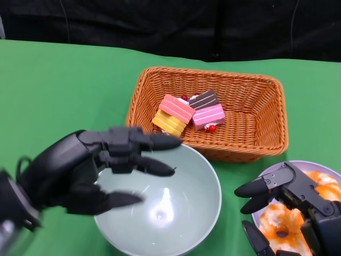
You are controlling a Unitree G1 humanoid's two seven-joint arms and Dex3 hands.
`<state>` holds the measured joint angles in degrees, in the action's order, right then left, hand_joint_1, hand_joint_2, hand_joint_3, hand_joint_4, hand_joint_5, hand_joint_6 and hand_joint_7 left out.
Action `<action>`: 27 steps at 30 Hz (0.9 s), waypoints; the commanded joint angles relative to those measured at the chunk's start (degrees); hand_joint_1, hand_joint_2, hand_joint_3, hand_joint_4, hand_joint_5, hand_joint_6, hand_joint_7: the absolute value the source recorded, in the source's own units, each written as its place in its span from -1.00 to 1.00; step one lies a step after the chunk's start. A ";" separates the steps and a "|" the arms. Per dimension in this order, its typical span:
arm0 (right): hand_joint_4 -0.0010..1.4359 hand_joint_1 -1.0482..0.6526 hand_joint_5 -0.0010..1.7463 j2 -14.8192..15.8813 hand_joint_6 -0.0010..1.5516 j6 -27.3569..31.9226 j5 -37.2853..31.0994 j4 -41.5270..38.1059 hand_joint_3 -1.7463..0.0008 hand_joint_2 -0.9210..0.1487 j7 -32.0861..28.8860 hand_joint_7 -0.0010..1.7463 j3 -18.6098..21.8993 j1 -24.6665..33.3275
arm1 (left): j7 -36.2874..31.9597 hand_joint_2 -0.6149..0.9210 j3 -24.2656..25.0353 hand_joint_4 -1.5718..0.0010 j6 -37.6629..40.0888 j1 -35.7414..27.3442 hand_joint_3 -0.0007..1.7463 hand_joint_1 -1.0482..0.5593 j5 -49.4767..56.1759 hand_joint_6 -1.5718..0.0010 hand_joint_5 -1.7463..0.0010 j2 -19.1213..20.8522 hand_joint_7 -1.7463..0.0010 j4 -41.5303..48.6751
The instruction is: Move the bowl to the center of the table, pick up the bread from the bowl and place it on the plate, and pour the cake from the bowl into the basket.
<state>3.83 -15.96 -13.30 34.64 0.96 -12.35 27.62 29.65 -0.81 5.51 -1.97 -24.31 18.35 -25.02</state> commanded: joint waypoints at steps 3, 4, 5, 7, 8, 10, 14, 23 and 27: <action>-0.31 0.01 0.59 -0.63 -0.45 -1.93 -1.24 -1.31 -0.14 -0.23 -1.67 0.37 -0.83 -0.17 | -15.18 0.55 -0.11 0.20 9.20 -6.68 0.07 0.06 3.04 0.27 -0.72 -6.59 -0.33 -8.35; -0.31 0.01 0.59 -0.60 -0.44 -1.99 -1.26 -1.37 -0.15 -0.22 -1.77 0.36 -0.87 -0.18 | -15.58 0.52 -0.13 0.20 9.85 -6.73 0.13 0.07 3.18 0.27 -0.74 -6.76 -0.35 -8.82; -0.30 0.01 0.59 -0.57 -0.44 -2.04 -1.29 -1.42 -0.15 -0.22 -1.85 0.36 -0.90 -0.20 | -15.85 0.51 -0.14 0.20 10.36 -6.75 0.15 0.07 3.28 0.28 -0.74 -6.88 -0.36 -9.17; -0.30 0.01 0.59 -0.53 -0.44 -2.08 -1.32 -1.46 -0.16 -0.21 -1.96 0.36 -0.94 -0.22 | -16.13 0.50 -0.13 0.20 10.95 -6.75 0.17 0.07 3.35 0.28 -0.75 -6.97 -0.37 -9.55; -0.31 0.01 0.59 -1.19 -0.44 -1.78 -1.56 -1.60 -0.16 -0.21 -2.57 0.36 -1.30 -0.13 | -18.93 0.49 -1.71 0.20 10.37 -10.08 0.18 0.07 5.06 0.28 -0.75 -9.44 -0.37 -9.34; -0.23 0.07 0.66 -2.16 -0.33 -1.43 -1.96 -1.87 -0.32 -0.10 -3.58 0.33 -1.89 -0.03 | -22.75 0.56 -3.81 0.10 9.24 -14.80 0.37 0.29 7.45 0.14 -0.95 -12.92 -0.63 -8.83; -0.18 0.12 0.69 -2.91 -0.25 -2.50 -2.54 -2.71 -0.48 0.04 -4.94 0.33 -2.82 0.22 | -23.95 0.60 -4.79 -0.04 8.34 -19.28 0.47 0.38 7.93 0.08 -1.00 -15.75 -0.81 -7.91; 0.21 0.28 0.81 -1.24 0.08 -7.35 -2.93 -5.32 -0.73 0.17 -6.32 0.46 -1.31 0.55 | -15.97 0.27 -5.70 -0.23 -5.38 -21.91 0.80 0.36 10.73 -0.04 -1.00 -13.50 -0.97 -0.58; 0.33 0.32 0.91 -1.14 0.16 -7.66 -3.17 -5.33 -0.88 0.30 -6.56 0.53 -1.19 0.91 | -14.69 0.24 -5.08 -0.25 -8.64 -22.00 0.83 0.37 10.24 -0.10 -1.00 -13.76 -0.91 0.98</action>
<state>2.00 -21.07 -15.36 28.96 -5.56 -13.59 28.00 14.17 -6.58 -1.67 -23.99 -13.62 4.13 -24.82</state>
